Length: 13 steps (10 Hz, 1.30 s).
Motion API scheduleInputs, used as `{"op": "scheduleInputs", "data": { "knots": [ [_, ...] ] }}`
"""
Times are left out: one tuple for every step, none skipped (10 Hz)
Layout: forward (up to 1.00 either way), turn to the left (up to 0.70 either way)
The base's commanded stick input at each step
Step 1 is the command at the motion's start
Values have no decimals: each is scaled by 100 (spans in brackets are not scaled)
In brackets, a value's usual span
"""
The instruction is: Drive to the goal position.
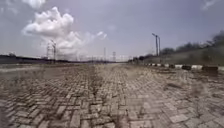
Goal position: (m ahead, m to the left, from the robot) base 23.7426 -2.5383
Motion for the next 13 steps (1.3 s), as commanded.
{"op": "scheduleInputs", "data": {
  "knots": [
    [70,0],
    [70,0],
    [70,0],
    [70,0],
    [70,0],
    [70,0],
    [70,0],
    [70,0],
    [70,0],
    [70,0],
    [77,0],
    [85,0],
    [85,0]
  ]
}}
